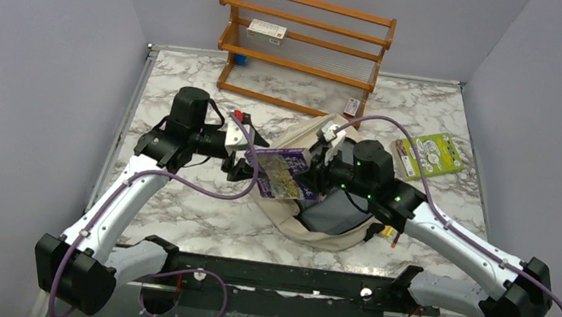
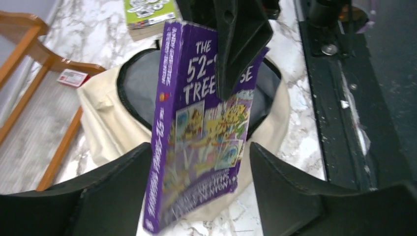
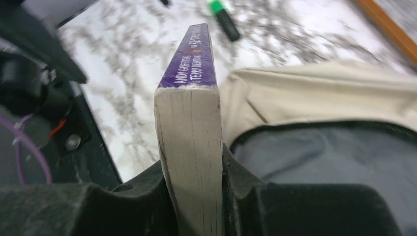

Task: Pack the student bag
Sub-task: Pick up the book from the center of the board.

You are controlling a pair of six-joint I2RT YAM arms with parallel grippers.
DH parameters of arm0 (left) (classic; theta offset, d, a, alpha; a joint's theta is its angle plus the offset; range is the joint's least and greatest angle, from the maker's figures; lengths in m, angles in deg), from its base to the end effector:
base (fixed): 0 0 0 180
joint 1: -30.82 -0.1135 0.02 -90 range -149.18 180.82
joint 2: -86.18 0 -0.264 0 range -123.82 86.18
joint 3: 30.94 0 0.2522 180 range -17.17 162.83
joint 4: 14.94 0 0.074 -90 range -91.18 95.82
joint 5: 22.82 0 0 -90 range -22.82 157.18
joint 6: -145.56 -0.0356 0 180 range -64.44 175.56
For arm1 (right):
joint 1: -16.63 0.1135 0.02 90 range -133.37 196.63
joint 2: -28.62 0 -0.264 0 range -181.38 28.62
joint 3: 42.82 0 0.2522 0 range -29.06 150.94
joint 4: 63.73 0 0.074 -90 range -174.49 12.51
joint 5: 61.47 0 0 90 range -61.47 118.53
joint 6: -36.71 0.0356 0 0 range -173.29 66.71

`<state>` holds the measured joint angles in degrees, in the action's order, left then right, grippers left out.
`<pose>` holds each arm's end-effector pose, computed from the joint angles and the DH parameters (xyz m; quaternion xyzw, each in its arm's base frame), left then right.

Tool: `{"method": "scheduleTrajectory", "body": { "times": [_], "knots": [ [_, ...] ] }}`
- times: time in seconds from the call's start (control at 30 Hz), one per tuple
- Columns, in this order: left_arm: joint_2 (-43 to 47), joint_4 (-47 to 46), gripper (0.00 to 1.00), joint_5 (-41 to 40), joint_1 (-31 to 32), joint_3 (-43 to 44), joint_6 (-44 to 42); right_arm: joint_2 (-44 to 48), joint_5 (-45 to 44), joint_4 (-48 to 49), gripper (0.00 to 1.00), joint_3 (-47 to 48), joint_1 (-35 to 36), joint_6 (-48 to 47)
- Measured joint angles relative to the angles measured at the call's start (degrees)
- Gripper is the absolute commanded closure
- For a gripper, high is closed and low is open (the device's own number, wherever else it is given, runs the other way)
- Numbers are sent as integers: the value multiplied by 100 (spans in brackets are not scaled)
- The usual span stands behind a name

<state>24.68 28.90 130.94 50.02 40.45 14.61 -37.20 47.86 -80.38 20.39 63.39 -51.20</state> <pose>0.1944 -0.1015 0.3387 0.5904 0.5243 -0.3826 0.4798 0.1732 0.2014 0.3074 -0.3954 0.7066 0.3606 0.4630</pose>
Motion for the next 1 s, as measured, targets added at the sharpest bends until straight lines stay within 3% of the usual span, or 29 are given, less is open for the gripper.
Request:
{"method": "scheduleTrajectory", "body": {
  "times": [0.13, 0.27, 0.43, 0.53, 0.63, 0.73, 0.9, 1.0],
  "knots": [
    [70, -918, 17, -433, 0, -199, 988, 470, -1401, -400, 99, -79, -24, 831],
    [59, -1674, 21, -1073, 0, -374, 1982, 960, -2736, -645, 99, -79, -46, 1602],
    [-127, -2312, 22, -2378, 76, -380, 3355, 1008, -3556, -1134, 99, 175, -461, 2273],
    [-533, -2256, 7, -3171, 120, -59, 4172, 863, -3434, -1381, 99, 345, -1174, 2566],
    [-1005, -2090, 2, -3711, 160, 398, 4907, 752, -2946, -1488, 99, 409, -2100, 2804],
    [-1338, -2009, 1, -4039, 442, 496, 5123, 608, -2118, -1631, 99, 490, -3156, 3042],
    [-1600, -1799, 1, -5069, 1843, 695, 5053, 481, -621, -1694, 99, 470, -4933, 3574],
    [-1832, -1779, 1, -5517, 2533, 909, 4972, 487, -184, -1663, 99, 382, -5565, 3906]
  ]
}}
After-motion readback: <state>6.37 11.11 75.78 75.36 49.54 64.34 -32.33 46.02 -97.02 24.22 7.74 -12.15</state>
